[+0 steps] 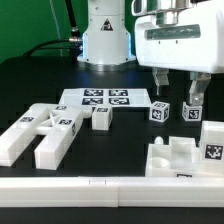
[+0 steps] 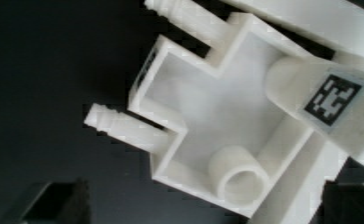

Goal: Assemble chair

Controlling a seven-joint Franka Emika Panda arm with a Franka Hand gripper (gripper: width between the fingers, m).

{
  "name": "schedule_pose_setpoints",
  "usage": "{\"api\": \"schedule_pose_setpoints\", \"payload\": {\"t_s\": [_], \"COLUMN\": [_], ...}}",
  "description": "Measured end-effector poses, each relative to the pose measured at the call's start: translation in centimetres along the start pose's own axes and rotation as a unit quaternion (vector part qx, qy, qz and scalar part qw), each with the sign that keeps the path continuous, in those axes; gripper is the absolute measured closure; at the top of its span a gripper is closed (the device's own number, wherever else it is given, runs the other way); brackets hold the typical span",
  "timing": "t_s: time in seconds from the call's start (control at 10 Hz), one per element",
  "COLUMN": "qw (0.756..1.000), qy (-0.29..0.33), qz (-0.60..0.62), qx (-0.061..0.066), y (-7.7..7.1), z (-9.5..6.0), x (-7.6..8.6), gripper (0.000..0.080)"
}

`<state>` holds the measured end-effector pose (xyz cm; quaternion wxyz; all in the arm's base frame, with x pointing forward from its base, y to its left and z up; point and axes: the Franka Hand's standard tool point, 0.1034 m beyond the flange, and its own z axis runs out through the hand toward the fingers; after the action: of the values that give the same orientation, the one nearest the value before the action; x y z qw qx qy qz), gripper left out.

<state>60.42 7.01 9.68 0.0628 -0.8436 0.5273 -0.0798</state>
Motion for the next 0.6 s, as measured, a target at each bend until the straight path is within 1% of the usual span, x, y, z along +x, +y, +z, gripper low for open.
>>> {"api": "schedule_pose_setpoints", "payload": {"t_s": [0.2,0.3,0.4,0.5,0.6], "qw": [0.997,0.983,0.96,0.941,0.914], "qy": [0.0,0.001,0.003,0.002,0.002], "qz": [-0.08,-0.184,-0.279,-0.338,-0.405], "qx": [-0.001,-0.007,-0.015,-0.019,-0.024], "y": [0.1,0.7,1.5,2.2,3.6], "z": [0.1,0.2,0.3,0.4,0.8], "x": [0.1,0.6,1.4,2.0,2.8], "gripper": [0.0151,0.0151,0.0151,0.0151,0.0151]}}
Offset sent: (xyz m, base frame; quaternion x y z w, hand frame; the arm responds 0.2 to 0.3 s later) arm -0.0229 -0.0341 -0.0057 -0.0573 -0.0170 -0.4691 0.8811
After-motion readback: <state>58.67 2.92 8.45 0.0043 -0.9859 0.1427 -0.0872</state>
